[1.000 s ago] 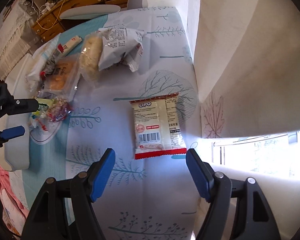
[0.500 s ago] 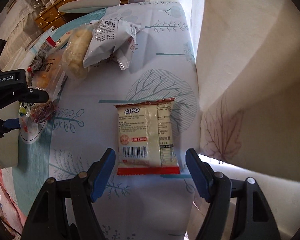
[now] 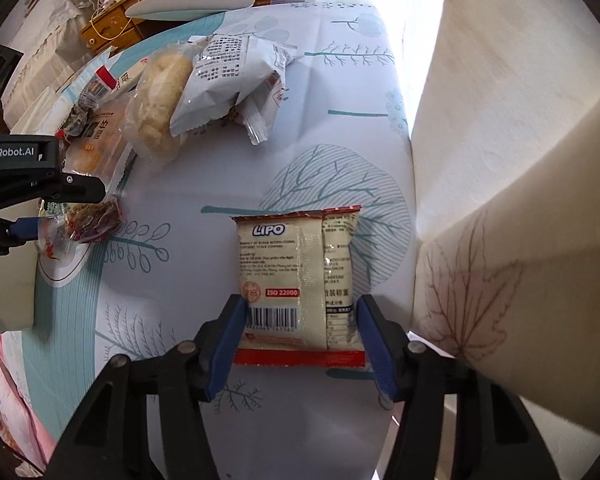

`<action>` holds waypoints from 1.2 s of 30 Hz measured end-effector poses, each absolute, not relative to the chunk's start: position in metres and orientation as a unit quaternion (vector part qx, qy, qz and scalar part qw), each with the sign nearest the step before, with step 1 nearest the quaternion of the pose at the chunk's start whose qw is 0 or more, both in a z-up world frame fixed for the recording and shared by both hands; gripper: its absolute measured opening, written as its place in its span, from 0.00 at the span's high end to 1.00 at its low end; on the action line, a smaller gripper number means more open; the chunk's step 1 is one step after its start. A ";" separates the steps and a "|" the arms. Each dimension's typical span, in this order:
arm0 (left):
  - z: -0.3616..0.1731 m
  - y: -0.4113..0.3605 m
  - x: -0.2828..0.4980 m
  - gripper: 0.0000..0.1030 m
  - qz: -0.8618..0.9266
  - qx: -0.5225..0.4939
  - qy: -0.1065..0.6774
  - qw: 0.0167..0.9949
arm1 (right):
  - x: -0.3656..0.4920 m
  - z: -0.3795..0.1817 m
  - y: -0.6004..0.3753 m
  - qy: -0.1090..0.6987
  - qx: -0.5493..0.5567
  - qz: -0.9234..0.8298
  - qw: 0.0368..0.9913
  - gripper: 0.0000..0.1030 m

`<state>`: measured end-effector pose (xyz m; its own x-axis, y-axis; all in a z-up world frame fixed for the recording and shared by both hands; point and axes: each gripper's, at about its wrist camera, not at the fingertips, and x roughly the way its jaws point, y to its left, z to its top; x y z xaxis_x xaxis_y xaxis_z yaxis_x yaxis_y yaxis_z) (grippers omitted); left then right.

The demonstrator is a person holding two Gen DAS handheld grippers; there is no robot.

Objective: Organize snacks
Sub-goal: 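Grasp the red candy bag with the left tool while the right tool grasps the LIPO pack, then carry both snacks over the white tray and release them inside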

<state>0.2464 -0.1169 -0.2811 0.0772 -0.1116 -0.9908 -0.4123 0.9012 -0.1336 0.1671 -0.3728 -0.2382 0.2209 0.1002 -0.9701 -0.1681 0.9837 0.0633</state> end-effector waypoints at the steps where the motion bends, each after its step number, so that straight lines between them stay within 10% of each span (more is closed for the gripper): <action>1: -0.282 -0.119 0.248 0.52 0.094 -0.207 0.670 0.706 | 0.170 -0.240 -0.367 0.619 -0.026 0.087 0.780 0.48; 9: -0.278 -0.125 0.248 0.67 0.078 -0.202 0.664 0.716 | 0.170 -0.234 -0.362 0.625 -0.028 0.101 0.774 0.54; 36: -0.184 -0.092 0.146 0.67 0.023 -0.180 0.656 0.733 | 0.140 -0.219 -0.303 0.640 0.036 0.126 0.757 0.55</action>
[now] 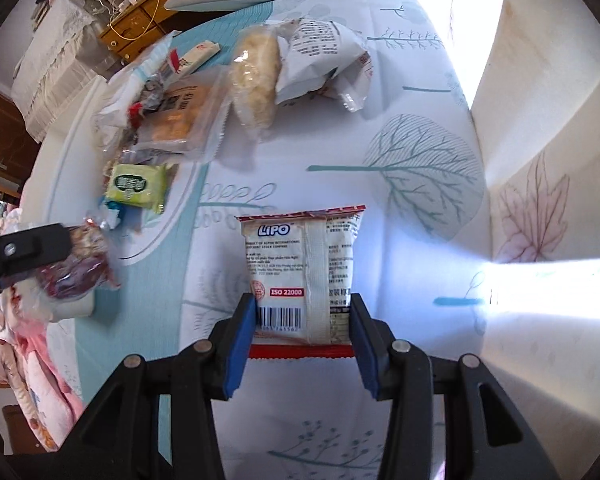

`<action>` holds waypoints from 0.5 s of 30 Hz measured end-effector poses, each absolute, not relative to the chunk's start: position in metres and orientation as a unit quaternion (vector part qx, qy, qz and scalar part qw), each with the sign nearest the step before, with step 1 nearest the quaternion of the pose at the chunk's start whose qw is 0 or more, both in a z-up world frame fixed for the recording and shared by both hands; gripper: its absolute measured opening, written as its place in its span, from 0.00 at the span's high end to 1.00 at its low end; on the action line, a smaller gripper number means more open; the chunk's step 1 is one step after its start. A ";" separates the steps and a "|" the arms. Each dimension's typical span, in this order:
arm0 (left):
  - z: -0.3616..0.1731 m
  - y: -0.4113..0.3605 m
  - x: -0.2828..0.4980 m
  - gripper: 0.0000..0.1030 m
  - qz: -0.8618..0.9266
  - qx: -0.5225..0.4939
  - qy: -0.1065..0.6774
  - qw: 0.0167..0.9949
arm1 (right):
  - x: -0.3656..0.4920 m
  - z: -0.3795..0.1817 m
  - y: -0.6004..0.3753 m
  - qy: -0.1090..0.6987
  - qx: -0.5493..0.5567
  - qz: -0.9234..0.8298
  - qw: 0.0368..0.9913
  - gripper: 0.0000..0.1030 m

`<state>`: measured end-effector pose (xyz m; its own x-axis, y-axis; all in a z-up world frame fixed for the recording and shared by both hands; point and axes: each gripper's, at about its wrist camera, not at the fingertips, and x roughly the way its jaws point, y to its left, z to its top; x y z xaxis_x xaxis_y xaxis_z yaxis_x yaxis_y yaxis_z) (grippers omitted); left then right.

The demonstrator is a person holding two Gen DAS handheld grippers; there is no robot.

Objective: Organize snacks
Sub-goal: 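Carry both snacks over the white tray and release them inside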

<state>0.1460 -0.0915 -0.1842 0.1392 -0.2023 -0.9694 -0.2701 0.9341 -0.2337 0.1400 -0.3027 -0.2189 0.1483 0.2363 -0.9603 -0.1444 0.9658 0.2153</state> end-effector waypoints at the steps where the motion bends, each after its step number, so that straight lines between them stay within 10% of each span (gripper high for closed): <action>1: -0.178 -0.087 0.140 0.67 0.023 -0.180 0.652 0.736 | 0.138 -0.217 -0.298 0.640 0.040 0.128 0.757 0.55; 15: -0.106 -0.010 0.108 0.67 0.026 -0.198 0.592 0.781 | 0.120 -0.174 -0.249 0.608 0.045 0.166 0.775 0.55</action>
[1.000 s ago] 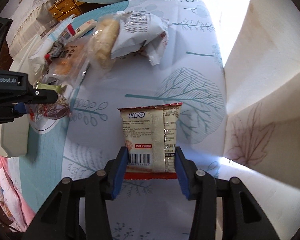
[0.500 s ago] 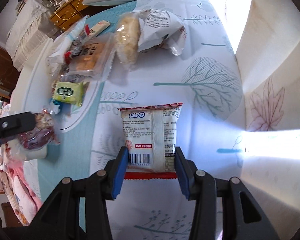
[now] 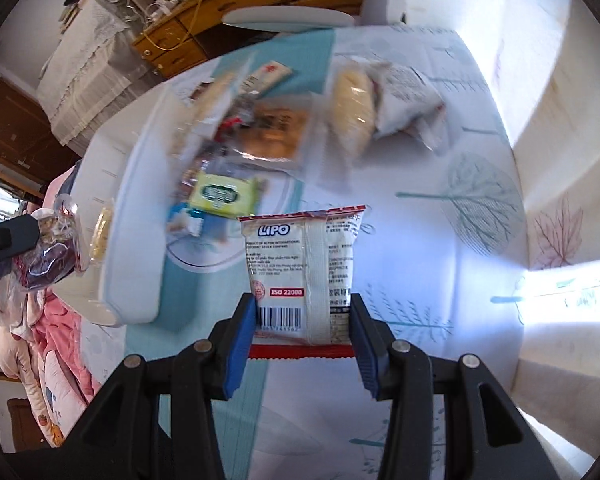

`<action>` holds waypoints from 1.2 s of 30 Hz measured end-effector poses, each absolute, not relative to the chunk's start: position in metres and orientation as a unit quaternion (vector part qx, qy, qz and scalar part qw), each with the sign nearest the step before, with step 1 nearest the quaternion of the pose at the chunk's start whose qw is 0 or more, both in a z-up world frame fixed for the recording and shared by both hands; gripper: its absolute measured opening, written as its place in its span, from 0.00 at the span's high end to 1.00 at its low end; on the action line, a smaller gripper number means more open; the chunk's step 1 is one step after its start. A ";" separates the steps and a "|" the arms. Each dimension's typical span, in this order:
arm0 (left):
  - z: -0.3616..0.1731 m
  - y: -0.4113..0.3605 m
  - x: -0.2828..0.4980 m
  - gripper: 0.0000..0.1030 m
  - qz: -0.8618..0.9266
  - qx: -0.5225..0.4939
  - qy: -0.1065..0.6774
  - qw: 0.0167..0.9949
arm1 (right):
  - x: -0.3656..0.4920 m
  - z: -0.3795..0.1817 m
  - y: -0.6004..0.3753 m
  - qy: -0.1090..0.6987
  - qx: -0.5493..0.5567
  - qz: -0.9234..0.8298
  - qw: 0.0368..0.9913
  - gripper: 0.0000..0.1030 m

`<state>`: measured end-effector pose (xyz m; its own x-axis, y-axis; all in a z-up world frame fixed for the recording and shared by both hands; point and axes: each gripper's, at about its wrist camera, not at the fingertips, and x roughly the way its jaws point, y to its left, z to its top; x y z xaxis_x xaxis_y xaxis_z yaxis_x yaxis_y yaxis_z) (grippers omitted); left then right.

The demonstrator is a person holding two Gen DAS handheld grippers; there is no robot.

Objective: Organize snacks
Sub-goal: 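Carry both snacks over the white tray and release them inside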

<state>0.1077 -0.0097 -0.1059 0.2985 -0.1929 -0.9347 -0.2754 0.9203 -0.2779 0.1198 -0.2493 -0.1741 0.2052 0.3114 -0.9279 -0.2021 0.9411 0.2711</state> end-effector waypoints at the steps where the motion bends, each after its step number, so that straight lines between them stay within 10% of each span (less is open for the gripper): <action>1: -0.103 -0.005 0.106 0.67 0.026 -0.199 0.587 0.784 | 0.119 -0.170 -0.243 0.603 0.043 0.170 0.778 0.55; 36: -0.095 0.185 0.075 0.67 -0.048 -0.186 0.549 0.813 | 0.072 -0.117 -0.053 0.516 0.104 0.227 0.820 0.55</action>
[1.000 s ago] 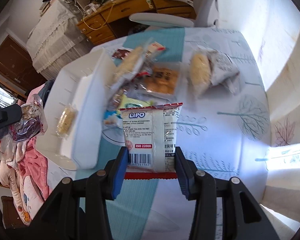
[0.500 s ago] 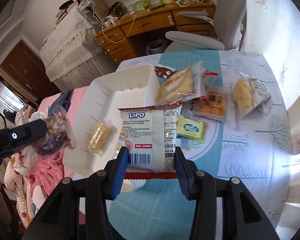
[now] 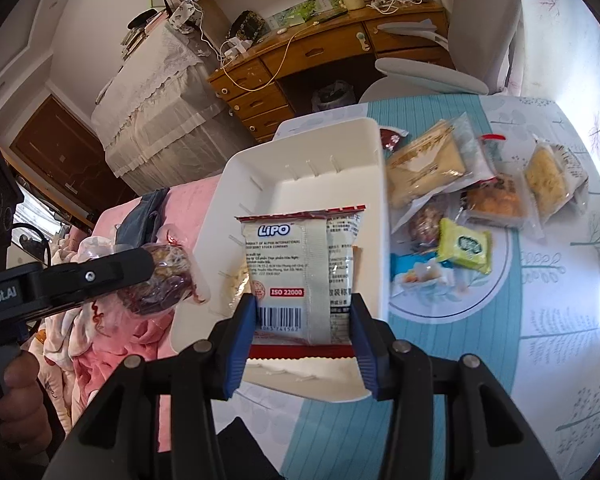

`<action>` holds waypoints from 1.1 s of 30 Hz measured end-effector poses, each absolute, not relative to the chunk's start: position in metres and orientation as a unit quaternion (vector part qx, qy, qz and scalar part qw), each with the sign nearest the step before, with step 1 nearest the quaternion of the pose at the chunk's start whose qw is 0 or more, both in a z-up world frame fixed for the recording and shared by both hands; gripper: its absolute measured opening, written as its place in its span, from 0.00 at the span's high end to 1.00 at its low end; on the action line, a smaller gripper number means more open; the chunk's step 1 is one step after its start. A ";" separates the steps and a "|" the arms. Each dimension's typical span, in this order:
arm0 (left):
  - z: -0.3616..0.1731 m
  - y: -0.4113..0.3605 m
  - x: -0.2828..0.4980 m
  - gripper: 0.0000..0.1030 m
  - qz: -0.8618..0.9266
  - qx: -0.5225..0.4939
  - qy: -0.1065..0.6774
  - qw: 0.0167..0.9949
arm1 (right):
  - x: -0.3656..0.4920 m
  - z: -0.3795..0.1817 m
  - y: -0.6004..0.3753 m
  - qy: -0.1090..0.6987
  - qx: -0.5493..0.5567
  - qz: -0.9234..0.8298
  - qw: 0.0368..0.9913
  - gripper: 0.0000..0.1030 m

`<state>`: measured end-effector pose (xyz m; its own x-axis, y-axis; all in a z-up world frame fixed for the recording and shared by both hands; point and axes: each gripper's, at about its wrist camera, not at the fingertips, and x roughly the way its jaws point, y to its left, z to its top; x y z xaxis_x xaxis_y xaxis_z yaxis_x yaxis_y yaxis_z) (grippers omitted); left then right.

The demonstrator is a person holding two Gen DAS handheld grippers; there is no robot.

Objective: Organize snacks
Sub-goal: 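Carry both snacks over the white tray and release them inside, then reach the right tool to the white printed bag while the left tool approaches the bread bag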

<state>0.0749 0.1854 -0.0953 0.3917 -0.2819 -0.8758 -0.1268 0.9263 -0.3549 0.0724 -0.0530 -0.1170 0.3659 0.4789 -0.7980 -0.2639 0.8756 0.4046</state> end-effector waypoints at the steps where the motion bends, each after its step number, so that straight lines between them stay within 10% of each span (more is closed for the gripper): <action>1: -0.096 0.188 0.076 0.67 -0.047 -0.185 0.551 0.813 | 0.071 -0.119 -0.049 0.516 0.107 0.226 0.820 0.55; 8: -0.098 0.203 0.080 0.64 -0.051 -0.176 0.544 0.819 | 0.066 -0.122 -0.035 0.509 0.119 0.211 0.826 0.54; 11: -0.097 0.206 0.080 0.33 -0.042 -0.168 0.539 0.824 | 0.067 -0.125 -0.036 0.513 0.123 0.204 0.824 0.48; 33: -0.103 0.153 0.080 0.30 -0.094 -0.132 0.556 0.815 | 0.047 -0.130 -0.084 0.532 0.134 0.132 0.826 0.38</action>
